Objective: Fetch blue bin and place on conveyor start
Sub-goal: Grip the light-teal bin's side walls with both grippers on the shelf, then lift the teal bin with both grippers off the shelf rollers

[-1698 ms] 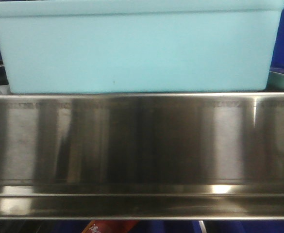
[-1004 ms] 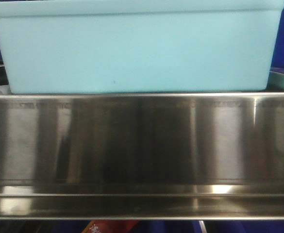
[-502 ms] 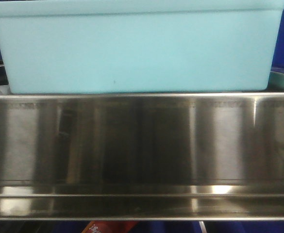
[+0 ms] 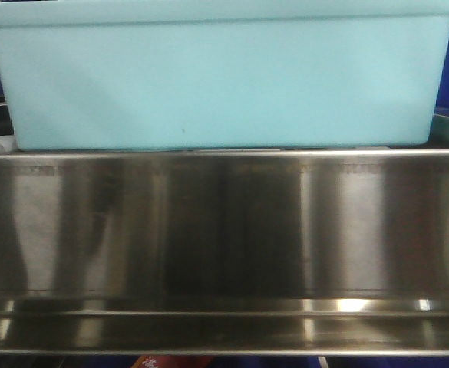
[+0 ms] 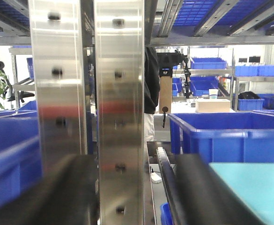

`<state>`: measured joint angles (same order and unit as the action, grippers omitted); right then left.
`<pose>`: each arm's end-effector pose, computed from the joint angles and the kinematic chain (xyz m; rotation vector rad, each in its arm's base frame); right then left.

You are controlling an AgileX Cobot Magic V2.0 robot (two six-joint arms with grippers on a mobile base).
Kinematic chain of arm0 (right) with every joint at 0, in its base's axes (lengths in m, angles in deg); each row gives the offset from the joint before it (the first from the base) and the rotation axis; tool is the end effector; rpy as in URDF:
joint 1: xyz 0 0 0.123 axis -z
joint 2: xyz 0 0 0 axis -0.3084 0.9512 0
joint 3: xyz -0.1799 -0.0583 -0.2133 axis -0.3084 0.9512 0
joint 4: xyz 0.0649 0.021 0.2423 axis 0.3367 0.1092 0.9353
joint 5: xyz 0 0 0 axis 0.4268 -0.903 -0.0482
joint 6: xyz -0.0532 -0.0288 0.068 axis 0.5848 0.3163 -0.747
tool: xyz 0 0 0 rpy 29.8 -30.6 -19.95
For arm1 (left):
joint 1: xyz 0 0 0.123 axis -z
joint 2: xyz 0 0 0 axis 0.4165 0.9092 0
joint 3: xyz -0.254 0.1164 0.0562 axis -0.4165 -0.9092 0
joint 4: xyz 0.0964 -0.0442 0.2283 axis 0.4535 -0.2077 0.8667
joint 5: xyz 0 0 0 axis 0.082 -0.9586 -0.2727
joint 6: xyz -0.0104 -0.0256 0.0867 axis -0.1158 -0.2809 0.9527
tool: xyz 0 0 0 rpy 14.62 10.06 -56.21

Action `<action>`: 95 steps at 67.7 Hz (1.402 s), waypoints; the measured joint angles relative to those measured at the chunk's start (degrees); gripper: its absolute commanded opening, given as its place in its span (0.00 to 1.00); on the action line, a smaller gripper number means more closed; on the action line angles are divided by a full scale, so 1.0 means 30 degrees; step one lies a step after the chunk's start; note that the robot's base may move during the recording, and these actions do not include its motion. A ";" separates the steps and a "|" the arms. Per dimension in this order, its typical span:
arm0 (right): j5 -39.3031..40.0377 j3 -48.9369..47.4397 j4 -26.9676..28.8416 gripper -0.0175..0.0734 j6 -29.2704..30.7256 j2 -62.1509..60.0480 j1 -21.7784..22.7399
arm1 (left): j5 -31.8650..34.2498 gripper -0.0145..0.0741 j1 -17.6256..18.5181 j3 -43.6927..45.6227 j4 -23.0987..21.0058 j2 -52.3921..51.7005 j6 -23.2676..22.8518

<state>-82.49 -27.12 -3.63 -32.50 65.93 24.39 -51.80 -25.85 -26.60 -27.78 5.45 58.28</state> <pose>0.0228 -0.0003 0.3708 0.0639 1.3923 -0.0675 0.0278 0.0032 0.3584 -0.0137 1.3958 0.0687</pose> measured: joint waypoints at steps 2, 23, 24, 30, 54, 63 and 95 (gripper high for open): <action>0.0104 -0.0082 0.0000 0.82 0.0000 0.0283 0.0000 | -0.0027 0.65 0.0000 0.0398 0.0000 0.0389 0.0000; -0.0843 -0.2543 0.0168 0.81 0.0067 0.3768 -0.1060 | -0.2761 0.65 0.4502 0.3517 -0.1482 0.5462 0.0000; -0.0941 -0.2710 0.0223 0.81 0.0123 0.3942 -0.1233 | -0.2890 0.65 0.4650 0.3601 -0.1482 0.5723 0.0000; -0.1751 -0.3707 0.0662 0.81 0.0408 0.5202 -0.2440 | -0.3315 0.65 0.6548 0.4569 -0.1482 0.7355 0.0114; -0.7913 -1.0074 0.1106 0.81 0.0184 1.4426 -0.6731 | -0.5927 0.65 1.0061 1.1177 -0.1427 1.6897 -0.0004; -1.0468 -1.3308 0.0043 0.81 -0.1356 1.7831 -0.6768 | -0.9341 0.65 0.9623 1.4991 -0.0603 2.0422 -0.1737; -1.4050 -1.8760 -0.1402 0.81 -0.3915 2.5731 -0.6768 | -1.4251 0.65 0.6933 1.9136 0.0538 2.6760 -0.3456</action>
<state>-124.64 -83.40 -7.84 -44.25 143.12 4.09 -94.55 -5.05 30.81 -26.16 85.73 47.91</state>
